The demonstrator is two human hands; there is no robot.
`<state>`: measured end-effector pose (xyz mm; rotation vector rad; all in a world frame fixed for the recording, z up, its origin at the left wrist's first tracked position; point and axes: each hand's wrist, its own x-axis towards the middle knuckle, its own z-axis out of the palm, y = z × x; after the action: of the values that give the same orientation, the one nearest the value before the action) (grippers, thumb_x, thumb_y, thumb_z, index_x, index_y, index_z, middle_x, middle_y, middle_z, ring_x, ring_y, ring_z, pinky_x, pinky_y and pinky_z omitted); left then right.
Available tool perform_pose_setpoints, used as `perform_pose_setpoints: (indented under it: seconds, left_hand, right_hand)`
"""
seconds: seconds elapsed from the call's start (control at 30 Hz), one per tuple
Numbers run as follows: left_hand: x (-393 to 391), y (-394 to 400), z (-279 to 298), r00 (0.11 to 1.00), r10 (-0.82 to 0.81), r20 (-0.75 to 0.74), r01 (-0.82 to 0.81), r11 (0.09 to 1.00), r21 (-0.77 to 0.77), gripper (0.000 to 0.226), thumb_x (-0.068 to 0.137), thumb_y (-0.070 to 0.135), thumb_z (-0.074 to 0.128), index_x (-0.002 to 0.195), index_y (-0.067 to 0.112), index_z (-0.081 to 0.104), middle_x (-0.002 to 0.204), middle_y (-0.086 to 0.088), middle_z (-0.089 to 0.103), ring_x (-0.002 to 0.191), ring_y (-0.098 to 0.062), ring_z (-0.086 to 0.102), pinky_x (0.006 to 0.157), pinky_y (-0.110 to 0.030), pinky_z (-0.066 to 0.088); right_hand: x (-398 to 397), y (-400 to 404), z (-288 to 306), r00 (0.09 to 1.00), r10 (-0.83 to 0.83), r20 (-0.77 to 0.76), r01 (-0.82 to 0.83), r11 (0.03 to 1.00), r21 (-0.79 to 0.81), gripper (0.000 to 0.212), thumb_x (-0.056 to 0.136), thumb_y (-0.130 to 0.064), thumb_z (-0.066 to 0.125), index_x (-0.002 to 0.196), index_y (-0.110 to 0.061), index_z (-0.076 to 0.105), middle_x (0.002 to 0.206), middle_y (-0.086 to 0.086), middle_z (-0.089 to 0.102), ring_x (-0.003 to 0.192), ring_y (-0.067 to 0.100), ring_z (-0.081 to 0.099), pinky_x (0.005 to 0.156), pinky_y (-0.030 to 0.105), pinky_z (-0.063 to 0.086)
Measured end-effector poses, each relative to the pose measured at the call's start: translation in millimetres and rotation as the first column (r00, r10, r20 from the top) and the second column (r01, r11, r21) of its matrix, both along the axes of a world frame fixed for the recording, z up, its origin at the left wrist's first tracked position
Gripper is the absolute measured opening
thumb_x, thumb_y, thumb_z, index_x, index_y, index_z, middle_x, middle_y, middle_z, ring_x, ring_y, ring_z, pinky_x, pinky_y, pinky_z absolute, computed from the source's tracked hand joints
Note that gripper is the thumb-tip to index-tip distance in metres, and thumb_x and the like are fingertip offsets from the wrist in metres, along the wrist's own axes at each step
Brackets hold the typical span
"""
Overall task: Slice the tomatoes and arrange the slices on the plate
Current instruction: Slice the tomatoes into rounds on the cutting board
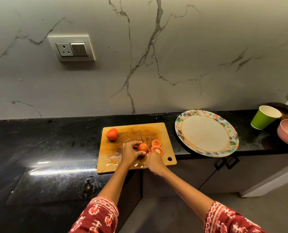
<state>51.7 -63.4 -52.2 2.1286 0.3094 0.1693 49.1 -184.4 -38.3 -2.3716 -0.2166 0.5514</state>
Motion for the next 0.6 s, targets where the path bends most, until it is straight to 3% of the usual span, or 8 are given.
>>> perform_pose_setpoints:
  seconds: [0.1, 0.2, 0.33, 0.43, 0.53, 0.6]
  left_hand:
    - [0, 0, 2, 1.000, 0.000, 0.000, 0.000, 1.000, 0.001, 0.047, 0.063, 0.006, 0.081, 0.108, 0.007, 0.067, 0.112, -0.011, 0.065, 0.095, -0.011, 0.055, 0.067, -0.008, 0.040]
    - [-1, 3, 1, 1.000, 0.021, 0.001, -0.021, 0.999, -0.027, 0.047, 0.063, 0.006, 0.081, 0.108, 0.006, 0.066, 0.113, -0.011, 0.064, 0.099, -0.016, 0.058, 0.076, -0.015, 0.044]
    - [-2, 3, -1, 0.999, 0.033, -0.002, -0.033, 0.999, -0.033, 0.047, 0.064, 0.006, 0.081, 0.109, 0.006, 0.066, 0.114, -0.012, 0.064, 0.103, -0.020, 0.058, 0.081, -0.022, 0.046]
    - [-1, 2, 0, 0.999, 0.030, -0.013, -0.030, 0.999, -0.040, 0.047, 0.064, 0.006, 0.081, 0.109, 0.006, 0.066, 0.115, -0.012, 0.064, 0.105, -0.021, 0.058, 0.081, -0.022, 0.045]
    - [-1, 4, -1, 0.999, 0.034, -0.013, -0.035, 0.999, -0.039, 0.047, 0.063, 0.007, 0.081, 0.108, 0.007, 0.066, 0.114, -0.011, 0.064, 0.107, -0.021, 0.057, 0.083, -0.022, 0.042]
    - [-1, 6, -2, 0.999, 0.045, -0.020, -0.046, 0.998, -0.044, 0.048, 0.062, 0.008, 0.082, 0.108, 0.008, 0.067, 0.115, -0.010, 0.064, 0.109, -0.021, 0.056, 0.085, -0.023, 0.040]
  right_hand:
    - [5, 2, -2, 1.000, 0.029, -0.008, -0.029, 0.999, -0.017, 0.027, 0.101, -0.018, 0.028, 0.079, -0.015, 0.043, 0.086, 0.009, 0.049, 0.071, 0.020, 0.047, 0.049, 0.022, 0.032]
    - [2, 1, -4, 0.999, 0.031, -0.029, -0.031, 1.000, 0.000, 0.023, 0.102, -0.020, 0.027, 0.090, -0.010, 0.044, 0.079, 0.006, 0.047, 0.059, 0.014, 0.043, 0.042, 0.023, 0.033]
    - [4, 1, -5, 0.999, 0.028, -0.019, -0.028, 1.000, -0.006, 0.023, 0.102, -0.021, 0.027, 0.090, -0.010, 0.044, 0.069, -0.002, 0.040, 0.055, 0.009, 0.038, 0.045, 0.021, 0.031]
    - [8, 4, -4, 1.000, 0.022, 0.000, -0.022, 1.000, -0.007, 0.024, 0.102, -0.020, 0.028, 0.092, -0.009, 0.048, 0.080, 0.007, 0.049, 0.056, 0.012, 0.041, 0.047, 0.021, 0.031]
    - [5, 4, -7, 0.999, 0.021, 0.045, -0.021, 1.000, -0.017, 0.032, 0.102, -0.019, 0.029, 0.106, -0.001, 0.055, 0.101, 0.017, 0.057, 0.085, 0.029, 0.058, 0.064, 0.031, 0.043]
    - [-2, 2, -14, 0.998, 0.014, 0.068, -0.012, 1.000, -0.023, 0.034, 0.102, -0.020, 0.029, 0.110, 0.000, 0.055, 0.113, 0.019, 0.058, 0.104, 0.033, 0.057, 0.079, 0.035, 0.043]
